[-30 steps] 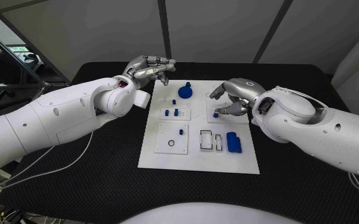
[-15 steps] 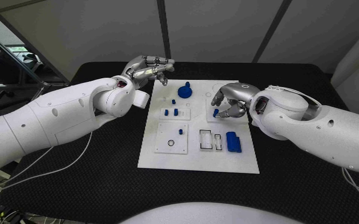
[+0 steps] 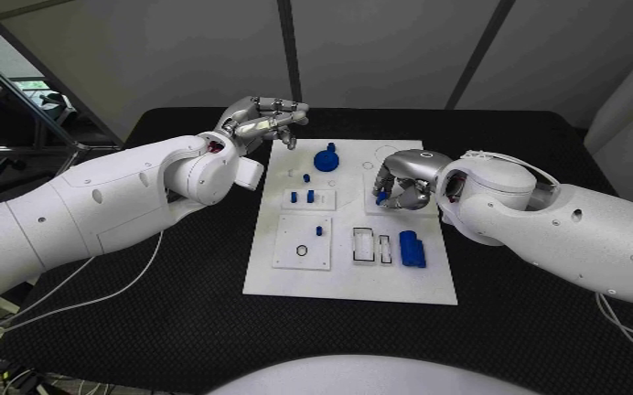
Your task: Assemble the parts on the task board
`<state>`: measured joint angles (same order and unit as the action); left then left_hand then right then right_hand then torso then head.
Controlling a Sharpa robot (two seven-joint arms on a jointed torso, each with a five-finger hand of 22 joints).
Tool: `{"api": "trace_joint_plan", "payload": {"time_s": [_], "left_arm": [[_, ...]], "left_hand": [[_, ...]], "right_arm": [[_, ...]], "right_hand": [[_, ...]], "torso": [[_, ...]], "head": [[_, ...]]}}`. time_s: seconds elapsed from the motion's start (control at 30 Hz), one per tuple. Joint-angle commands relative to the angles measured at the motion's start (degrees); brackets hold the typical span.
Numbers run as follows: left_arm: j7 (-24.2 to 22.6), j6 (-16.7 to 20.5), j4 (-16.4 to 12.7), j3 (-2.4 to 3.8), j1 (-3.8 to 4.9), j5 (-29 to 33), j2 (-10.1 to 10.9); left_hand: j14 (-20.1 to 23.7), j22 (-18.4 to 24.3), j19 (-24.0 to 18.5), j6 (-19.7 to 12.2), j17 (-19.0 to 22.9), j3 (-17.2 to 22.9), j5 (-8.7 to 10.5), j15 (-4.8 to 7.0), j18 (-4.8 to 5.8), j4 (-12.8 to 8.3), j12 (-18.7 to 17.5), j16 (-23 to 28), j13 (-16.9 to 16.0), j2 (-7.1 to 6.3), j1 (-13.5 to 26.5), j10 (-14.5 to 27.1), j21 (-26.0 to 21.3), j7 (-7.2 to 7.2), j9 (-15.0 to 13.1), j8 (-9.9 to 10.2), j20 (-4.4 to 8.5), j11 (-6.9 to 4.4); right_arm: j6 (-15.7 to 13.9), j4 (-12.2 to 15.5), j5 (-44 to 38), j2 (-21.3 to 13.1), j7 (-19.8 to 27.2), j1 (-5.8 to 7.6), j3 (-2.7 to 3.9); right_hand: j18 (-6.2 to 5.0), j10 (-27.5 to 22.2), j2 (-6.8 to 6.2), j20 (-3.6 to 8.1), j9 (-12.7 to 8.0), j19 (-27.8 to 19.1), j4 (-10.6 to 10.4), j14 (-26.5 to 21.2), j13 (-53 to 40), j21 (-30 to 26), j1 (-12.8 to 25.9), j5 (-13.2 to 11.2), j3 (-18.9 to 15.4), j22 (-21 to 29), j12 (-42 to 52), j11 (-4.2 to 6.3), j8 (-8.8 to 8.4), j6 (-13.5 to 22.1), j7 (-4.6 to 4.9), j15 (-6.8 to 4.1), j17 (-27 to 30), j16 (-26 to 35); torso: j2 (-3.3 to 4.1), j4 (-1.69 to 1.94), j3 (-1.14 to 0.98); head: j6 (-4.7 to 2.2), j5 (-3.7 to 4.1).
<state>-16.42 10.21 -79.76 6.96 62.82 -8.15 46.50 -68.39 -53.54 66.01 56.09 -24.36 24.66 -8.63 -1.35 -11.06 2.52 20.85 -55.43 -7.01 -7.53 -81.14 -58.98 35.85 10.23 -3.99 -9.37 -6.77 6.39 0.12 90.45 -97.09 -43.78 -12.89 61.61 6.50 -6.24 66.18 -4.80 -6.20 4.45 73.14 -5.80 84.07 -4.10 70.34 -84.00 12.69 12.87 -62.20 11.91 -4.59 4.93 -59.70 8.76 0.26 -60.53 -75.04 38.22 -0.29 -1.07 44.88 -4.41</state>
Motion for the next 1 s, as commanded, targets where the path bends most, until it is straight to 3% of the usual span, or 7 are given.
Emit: {"api": "trace_joint_plan", "payload": {"time_s": [0.03, 0.17, 0.37, 0.7, 0.9, 1.0], "left_arm": [[-0.1, -0.7, -0.1, 0.03, 0.09, -0.2, 0.0], [-0.1, -0.6, -0.1, 0.03, 0.09, -0.2, 0.1], [-0.1, -0.6, -0.1, 0.03, 0.09, -0.2, 0.2], [0.2, -0.7, -0.1, 0.03, 0.08, -0.2, 0.3], [0.1, -0.7, 0.1, 0.03, 0.03, -0.2, 0.0], [0.1, -0.8, 0.2, 0.03, 0.00, -0.2, -0.1]], "left_hand": [[0.5, 0.1, -0.4, 0.0, 0.1, -0.2, 0.24, -0.06, 0.58, -0.3, 0.2, 0.2, -0.1, 0.18, -0.1, 0.4, -0.2, 0.34, 0.1, -0.3, -0.21, -0.11], [0.5, 0.1, -0.4, 0.0, 0.1, -0.2, 0.24, -0.06, 0.58, -0.3, 0.2, 0.2, -0.1, 0.18, -0.1, 0.4, -0.2, 0.34, 0.1, -0.3, -0.21, -0.11], [0.6, 0.1, -0.4, -0.1, 0.1, -0.2, 0.25, -0.09, 0.59, -0.3, 0.3, 0.2, -0.1, 0.18, 0.0, 0.5, -0.2, 0.37, 0.1, -0.3, -0.23, -0.08], [0.5, 0.1, -0.3, -0.4, 0.2, -0.3, 0.24, -0.14, 0.59, -0.3, 0.4, 0.1, -0.1, 0.15, 0.1, 0.7, -0.3, 0.54, 0.1, -0.2, -0.26, 0.02], [0.5, 0.2, -0.3, -0.6, 0.2, -0.3, 0.24, -0.18, 0.60, -0.3, 0.4, 0.1, -0.1, 0.14, 0.1, 0.9, -0.3, 0.61, 0.2, -0.2, -0.28, 0.08], [0.5, 0.2, -0.3, -0.6, 0.2, -0.3, 0.24, -0.18, 0.60, -0.3, 0.4, 0.1, -0.1, 0.14, 0.1, 0.9, -0.3, 0.61, 0.2, -0.2, -0.28, 0.08]], "right_arm": [[0.1, 0.0, -0.4, 0.2, -0.1, 0.09, 0.00], [-1.1, -0.2, -0.7, 0.3, -0.1, 0.08, 0.00], [-5.8, -0.2, -2.0, 0.4, -0.3, 0.07, 0.00], [-10.8, 2.1, -2.9, -0.8, -0.1, 0.05, 0.00], [-14.3, 5.9, -3.0, -2.4, 0.8, 0.06, 0.06], [-15.2, 8.0, -2.8, -3.1, 1.1, 0.07, 0.11]], "right_hand": [[0.30, 1.1, 0.15, 0.26, 0.1, 0.6, -0.1, 1.2, 0.0, 0.6, -0.9, -0.3, 1.1, -0.7, -0.2, 0.20, 0.34, -1.1, -0.12, -0.55, -0.5, -0.5], [0.44, 2.3, 0.65, 0.45, 0.2, 1.0, 0.0, 1.3, 0.0, 1.1, -1.3, -0.3, 2.7, -1.4, -0.6, 0.43, 0.58, -2.3, -0.29, -0.75, -1.1, -0.9], [0.76, 5.1, 2.08, 1.00, 0.5, 1.9, 0.9, 1.5, -0.6, 2.5, -2.6, -1.9, 6.2, -3.1, -0.7, 1.21, 1.36, -4.6, -1.01, -1.36, -1.8, -1.4], [0.94, 6.1, 1.45, 1.30, 0.6, 2.3, 1.7, 1.6, -1.0, 3.3, -2.3, -0.8, 8.2, -4.1, -1.2, 1.42, 1.52, -5.3, -1.20, -1.58, -2.3, -1.7], [1.01, 6.1, 0.75, 1.31, 0.5, 2.4, 2.1, 1.6, -1.2, 3.6, -1.8, -0.3, 9.1, -4.5, -1.8, 1.33, 1.31, -5.2, -1.09, -1.53, -2.6, -1.9], [1.04, 6.0, 0.47, 1.30, 0.5, 2.5, 2.3, 1.6, -1.2, 3.7, -1.7, -0.3, 9.4, -4.7, -2.0, 1.30, 1.20, -5.1, -1.03, -1.50, -2.8, -2.0]], "torso": [[-0.01, -0.03, 0.01], [-0.02, -0.01, 0.02], [-0.01, -0.03, 0.03], [-0.07, -0.22, -0.02], [-0.24, -0.27, 0.02], [-0.22, -0.12, -0.03]], "head": [[0.08, -0.07], [0.16, -0.04], [0.29, -0.06], [0.20, 0.03], [-0.16, 0.25], [-0.31, 0.25]]}}
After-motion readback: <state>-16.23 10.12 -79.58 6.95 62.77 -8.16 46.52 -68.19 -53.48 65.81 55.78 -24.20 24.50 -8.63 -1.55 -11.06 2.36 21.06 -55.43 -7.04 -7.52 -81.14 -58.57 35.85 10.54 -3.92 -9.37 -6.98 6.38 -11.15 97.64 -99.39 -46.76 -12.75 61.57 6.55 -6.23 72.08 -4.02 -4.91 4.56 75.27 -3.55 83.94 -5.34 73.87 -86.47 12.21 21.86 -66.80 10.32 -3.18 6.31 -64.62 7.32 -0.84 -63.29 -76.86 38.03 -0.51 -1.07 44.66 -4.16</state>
